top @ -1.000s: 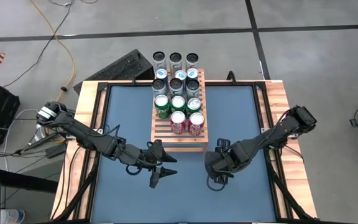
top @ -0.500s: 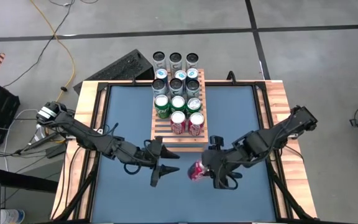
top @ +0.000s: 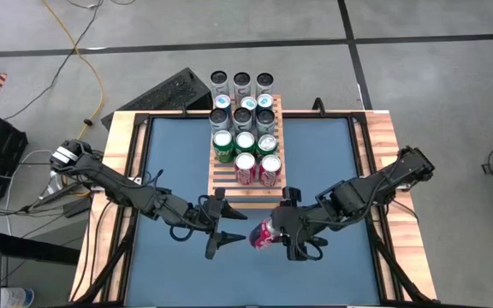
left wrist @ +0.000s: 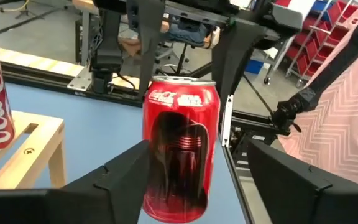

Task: Place canned beverage on shelf
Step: Put the red soda can on the shelf aligned with the other red soda cans

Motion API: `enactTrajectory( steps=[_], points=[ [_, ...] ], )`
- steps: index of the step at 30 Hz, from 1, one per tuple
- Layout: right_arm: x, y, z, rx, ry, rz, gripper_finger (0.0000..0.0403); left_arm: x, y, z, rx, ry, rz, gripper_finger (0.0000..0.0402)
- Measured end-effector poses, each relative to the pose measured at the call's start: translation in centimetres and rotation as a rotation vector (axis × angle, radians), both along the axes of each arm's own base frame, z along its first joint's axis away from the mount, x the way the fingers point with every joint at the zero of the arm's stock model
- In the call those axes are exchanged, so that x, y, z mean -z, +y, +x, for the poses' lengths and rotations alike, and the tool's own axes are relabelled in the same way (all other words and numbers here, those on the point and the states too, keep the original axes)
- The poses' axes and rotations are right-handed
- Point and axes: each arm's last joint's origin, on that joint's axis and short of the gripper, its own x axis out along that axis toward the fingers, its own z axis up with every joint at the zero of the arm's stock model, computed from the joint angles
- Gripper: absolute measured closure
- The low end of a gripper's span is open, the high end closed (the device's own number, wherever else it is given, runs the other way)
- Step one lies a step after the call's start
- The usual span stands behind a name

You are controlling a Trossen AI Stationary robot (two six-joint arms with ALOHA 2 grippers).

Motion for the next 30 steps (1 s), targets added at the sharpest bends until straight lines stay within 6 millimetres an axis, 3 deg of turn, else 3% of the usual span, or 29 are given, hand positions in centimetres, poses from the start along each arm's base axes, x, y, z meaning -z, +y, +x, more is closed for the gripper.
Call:
enactTrajectory(
  steps=[9, 30],
  points=[
    [-0.1, -0.1, 0.1, -0.011, -0.015, -0.016, 0.0164, -0.1, 1.0, 0.4, -0.035, -0.002, -0.03, 0.0076],
    [-0.8, -1.0, 1.4, -0.047, -0.118, -0.047, 0.0165, 0.3, 2.8, 1.1, 0.034, 0.046, -0.126, 0.0072]
  ],
)
